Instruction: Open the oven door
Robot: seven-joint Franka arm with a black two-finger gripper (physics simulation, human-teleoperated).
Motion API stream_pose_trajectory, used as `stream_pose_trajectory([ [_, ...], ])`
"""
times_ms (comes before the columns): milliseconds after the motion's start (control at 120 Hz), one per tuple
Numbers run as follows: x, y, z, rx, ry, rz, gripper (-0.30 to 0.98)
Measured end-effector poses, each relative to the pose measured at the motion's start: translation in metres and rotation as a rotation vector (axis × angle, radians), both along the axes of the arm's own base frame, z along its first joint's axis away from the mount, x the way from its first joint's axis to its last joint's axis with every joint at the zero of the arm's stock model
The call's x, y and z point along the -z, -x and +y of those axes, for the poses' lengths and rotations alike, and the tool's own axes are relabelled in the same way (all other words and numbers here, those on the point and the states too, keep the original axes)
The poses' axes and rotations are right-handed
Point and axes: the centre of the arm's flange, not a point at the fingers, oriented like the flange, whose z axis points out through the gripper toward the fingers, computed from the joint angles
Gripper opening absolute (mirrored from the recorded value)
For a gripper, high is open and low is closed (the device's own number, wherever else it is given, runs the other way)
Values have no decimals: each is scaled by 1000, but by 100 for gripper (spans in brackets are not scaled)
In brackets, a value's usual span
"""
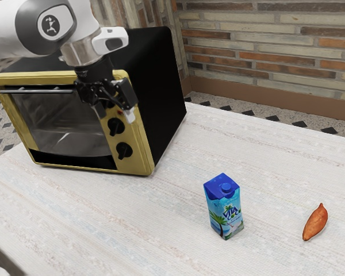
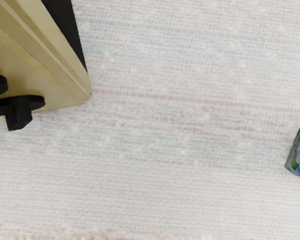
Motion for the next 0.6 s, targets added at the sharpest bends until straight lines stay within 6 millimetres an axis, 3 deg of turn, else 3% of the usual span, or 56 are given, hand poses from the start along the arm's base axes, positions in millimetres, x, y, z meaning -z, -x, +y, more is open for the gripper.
stream_pose_trajectory([
  [217,1,1,-10,58,17,13,69],
  [267,-28,14,-11,68,10,-39,69],
  [300,-76,39,-14,90,-3,-130,69],
  [350,-157,108,-17,169,-22,-289,68],
  [367,-170,127,0,164,-32,-314,68],
  [417,-184,176,81,66,-74,-336,68],
  [467,-170,203,113,66,-116,-298,68],
  [508,-130,223,117,126,-132,-247,68],
  [567,-74,236,120,217,-182,-201,68],
  [600,-52,238,124,261,-216,-193,69],
])
